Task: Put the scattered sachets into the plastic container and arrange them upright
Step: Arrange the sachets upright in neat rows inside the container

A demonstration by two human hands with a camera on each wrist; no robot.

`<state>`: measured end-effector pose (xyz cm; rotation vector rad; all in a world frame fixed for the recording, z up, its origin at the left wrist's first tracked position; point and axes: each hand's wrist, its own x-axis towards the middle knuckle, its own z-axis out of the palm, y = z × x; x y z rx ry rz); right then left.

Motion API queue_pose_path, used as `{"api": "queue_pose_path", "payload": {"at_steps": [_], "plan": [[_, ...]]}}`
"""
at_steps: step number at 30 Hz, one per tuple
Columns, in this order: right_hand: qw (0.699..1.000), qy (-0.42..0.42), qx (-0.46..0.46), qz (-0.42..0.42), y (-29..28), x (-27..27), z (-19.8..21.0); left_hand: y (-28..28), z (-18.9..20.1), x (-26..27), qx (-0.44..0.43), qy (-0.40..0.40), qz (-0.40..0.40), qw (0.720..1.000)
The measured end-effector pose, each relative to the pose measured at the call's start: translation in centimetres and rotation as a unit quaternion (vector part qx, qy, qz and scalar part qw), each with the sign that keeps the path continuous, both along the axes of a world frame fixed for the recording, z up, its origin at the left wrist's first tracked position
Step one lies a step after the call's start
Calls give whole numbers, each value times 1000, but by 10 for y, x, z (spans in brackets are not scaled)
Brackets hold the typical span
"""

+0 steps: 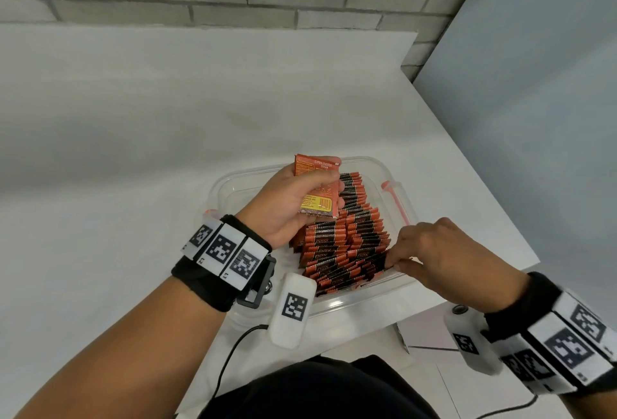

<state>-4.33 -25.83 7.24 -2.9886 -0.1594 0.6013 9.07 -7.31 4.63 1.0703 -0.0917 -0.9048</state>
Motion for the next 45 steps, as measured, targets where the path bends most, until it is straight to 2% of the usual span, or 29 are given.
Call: {"api": "queue_pose_path", "payload": {"at_steps": [4,15,21,26,32,39,43,45], "plan": [[998,32,-57,11,5,9,-1,-1,-1,0,3,-5,-6,1000],[996,49,-66,20,10,24,-5,-1,-3,2,0,-3,-9,1000],[998,46,-43,20,9,26,-8,-1,-4,2,2,-3,-9,1000],[997,72,27,8,5,15,1,-1,-4,3,5,-3,-7,1000],[993,111,-2,27,4,7,7,-2,-5,4,3,-4,-5,1000],[993,100,-31,46,4,8,-2,-1,-6,4,0,0,-2,1000],[994,94,-25,53,3,5,-3,-2,-6,4,-5,4,-2,1000],[993,105,5,48,2,7,3,-2,-6,4,-19,24,1,1000]]}}
